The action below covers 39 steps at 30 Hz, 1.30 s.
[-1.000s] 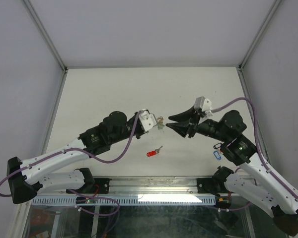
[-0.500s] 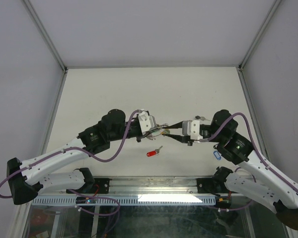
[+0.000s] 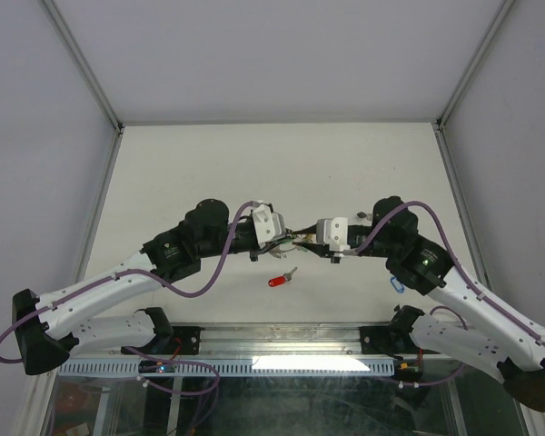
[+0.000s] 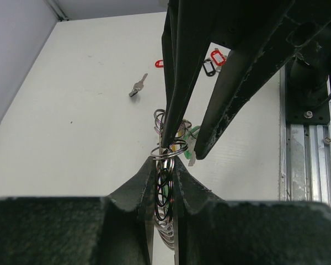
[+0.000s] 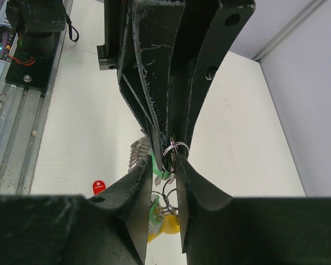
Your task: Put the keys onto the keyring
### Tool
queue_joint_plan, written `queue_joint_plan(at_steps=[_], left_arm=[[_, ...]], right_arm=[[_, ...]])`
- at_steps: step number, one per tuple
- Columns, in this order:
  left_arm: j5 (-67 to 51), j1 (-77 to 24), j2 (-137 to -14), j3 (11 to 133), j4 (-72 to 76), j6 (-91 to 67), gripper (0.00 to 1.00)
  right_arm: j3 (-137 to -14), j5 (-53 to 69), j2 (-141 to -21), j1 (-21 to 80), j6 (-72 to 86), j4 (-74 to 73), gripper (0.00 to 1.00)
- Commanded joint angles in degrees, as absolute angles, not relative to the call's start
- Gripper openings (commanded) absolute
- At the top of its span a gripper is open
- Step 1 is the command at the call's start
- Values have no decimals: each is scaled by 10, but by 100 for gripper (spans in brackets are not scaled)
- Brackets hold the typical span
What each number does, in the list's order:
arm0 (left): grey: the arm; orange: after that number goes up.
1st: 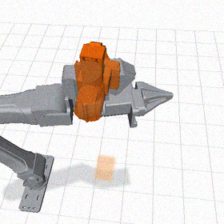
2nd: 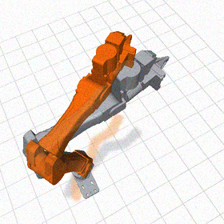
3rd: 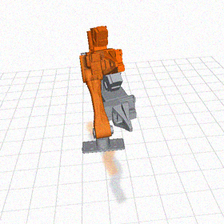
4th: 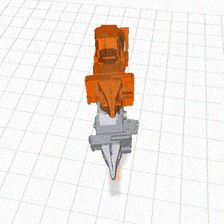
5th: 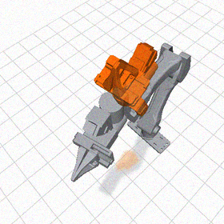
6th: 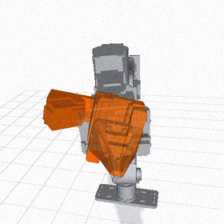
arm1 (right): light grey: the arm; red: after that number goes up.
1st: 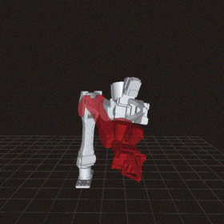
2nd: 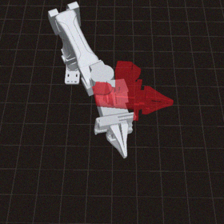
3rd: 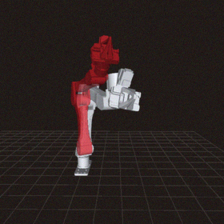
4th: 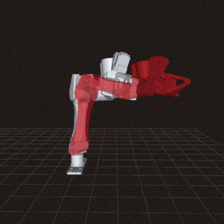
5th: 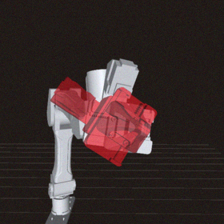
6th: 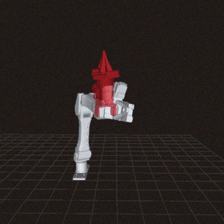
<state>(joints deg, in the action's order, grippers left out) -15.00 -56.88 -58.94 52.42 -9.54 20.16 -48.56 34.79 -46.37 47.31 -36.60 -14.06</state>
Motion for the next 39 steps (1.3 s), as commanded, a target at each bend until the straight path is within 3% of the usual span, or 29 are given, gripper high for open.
queue_joint_plan(at_steps=[1, 11, 26, 39], left_arm=[[-161, -563, -584, 557, -66, 207, 0], [-150, -563, -582, 560, -65, 206, 0], [-7, -564, -580, 543, -46, 218, 0], [68, -563, -578, 536, -45, 256, 0]], right_arm=[[-514, 329, -465, 479, -369, -125, 24], [-511, 325, -475, 483, -329, -114, 0], [-464, 237, -452, 483, -10, 22, 0], [-494, 162, -484, 482, 219, 29, 0]])
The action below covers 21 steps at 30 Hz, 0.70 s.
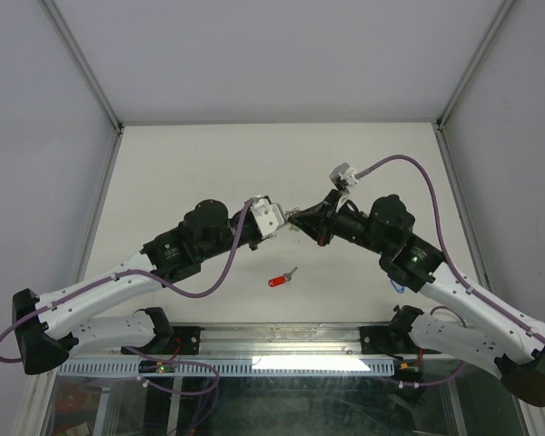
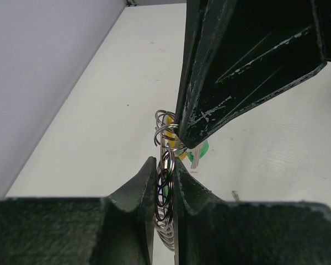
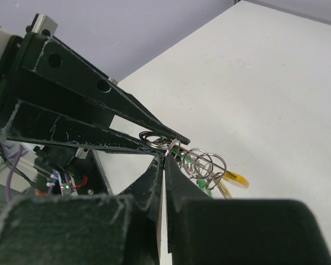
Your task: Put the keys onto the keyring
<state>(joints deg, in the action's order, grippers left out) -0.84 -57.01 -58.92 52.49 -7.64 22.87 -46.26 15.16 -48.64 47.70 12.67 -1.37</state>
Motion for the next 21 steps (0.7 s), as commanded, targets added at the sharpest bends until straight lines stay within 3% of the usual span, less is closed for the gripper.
queue_joint_plan(at_steps=[1, 8, 21], left_arm=[[71, -563, -577, 536, -45, 259, 0], [52, -564, -573, 532, -45, 265, 0], [38, -570, -579, 533, -44, 245, 0]], right_arm=[[-499, 159, -486, 481, 228, 21, 0], [-495, 119, -484, 477, 295, 54, 0], [-406, 40, -484, 478, 418, 288, 0]])
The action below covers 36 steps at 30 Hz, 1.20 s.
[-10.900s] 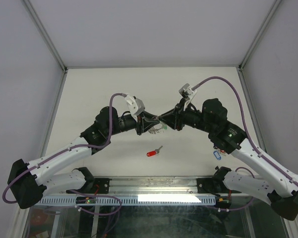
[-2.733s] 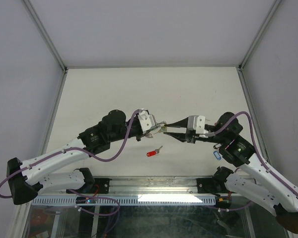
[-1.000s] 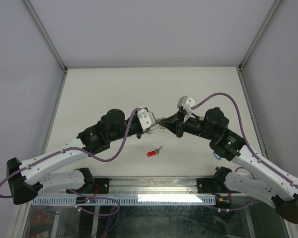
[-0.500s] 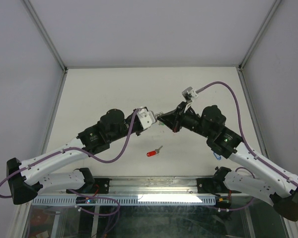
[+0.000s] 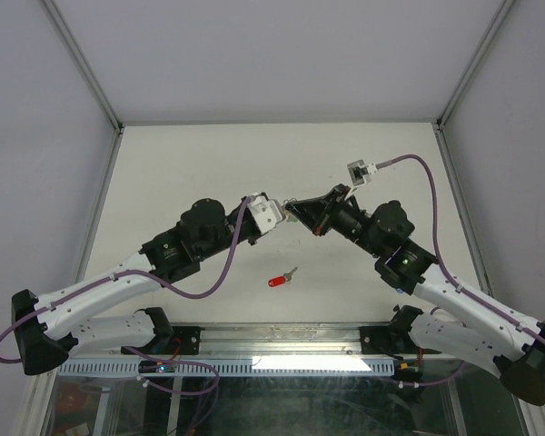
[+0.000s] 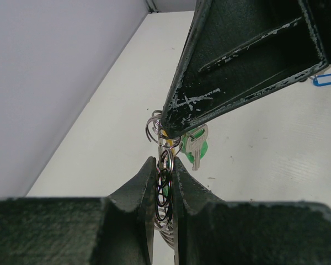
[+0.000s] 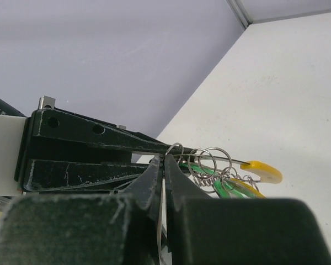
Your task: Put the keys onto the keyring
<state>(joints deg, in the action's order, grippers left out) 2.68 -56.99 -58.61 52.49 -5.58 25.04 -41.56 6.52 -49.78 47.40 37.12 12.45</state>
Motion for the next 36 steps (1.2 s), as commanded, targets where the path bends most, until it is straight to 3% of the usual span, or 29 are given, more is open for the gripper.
queue_joint_plan(at_steps=[1, 20, 31, 36], left_arm=[[37, -571, -579, 532, -44, 243, 0], [-38, -577, -571, 529, -18, 181, 8], [-56, -577, -553, 524, -4, 146, 9], [-39, -577, -548, 522, -11, 152, 5]], right_arm=[[-398, 35, -482, 478, 417, 301, 0], [-323, 58, -499, 485, 326, 460, 0], [-298, 91, -483, 486, 205, 461, 0], [-317, 93, -468, 486, 198, 406, 0]])
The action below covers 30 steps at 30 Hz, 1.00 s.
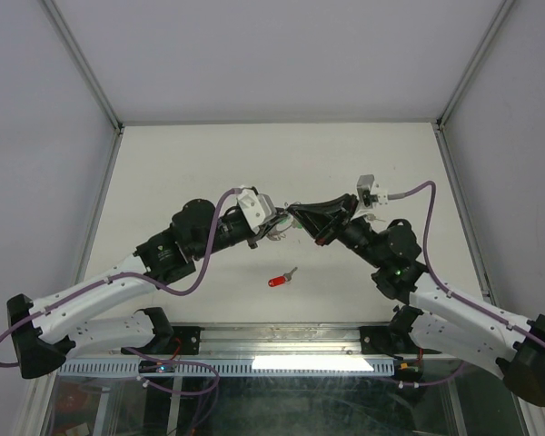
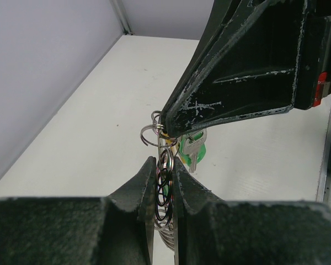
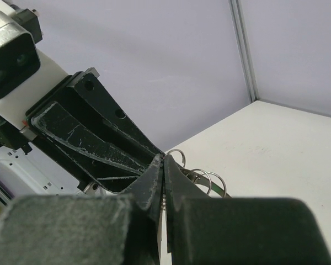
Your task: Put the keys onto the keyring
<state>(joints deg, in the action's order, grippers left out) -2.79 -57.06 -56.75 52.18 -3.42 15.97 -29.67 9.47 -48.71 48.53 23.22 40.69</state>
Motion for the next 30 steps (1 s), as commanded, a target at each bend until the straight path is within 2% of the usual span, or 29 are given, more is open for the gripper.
queue_joint_plan(at_steps=[1, 3, 8, 13, 14, 16, 19, 23, 30], left_arm=[[-34, -577, -548, 522, -14, 155, 3], [-23, -578, -549, 524, -19, 161, 0], [4, -577, -556, 533, -34, 183, 0], [12, -578, -553, 533, -37, 190, 10], [12, -577, -552, 532, -38, 189, 9], [10, -578, -552, 532, -37, 185, 1], [6, -577, -551, 531, -37, 180, 0], [4, -578, -547, 530, -35, 170, 0], [53, -577, -534, 518, 6, 104, 0]], right_arm=[[-324, 94, -466, 485, 205, 392, 0], [-343, 94, -465, 485, 227, 356, 0], [-390, 119, -478, 485, 283, 279, 0], [-404, 123, -476, 483, 321, 262, 0], [-406, 123, -476, 483, 323, 262, 0], [-408, 121, -473, 483, 311, 253, 0], [-417, 123, -462, 483, 226, 205, 0], [-402, 118, -430, 482, 121, 175, 19], [-412, 173, -421, 483, 100, 93, 35]])
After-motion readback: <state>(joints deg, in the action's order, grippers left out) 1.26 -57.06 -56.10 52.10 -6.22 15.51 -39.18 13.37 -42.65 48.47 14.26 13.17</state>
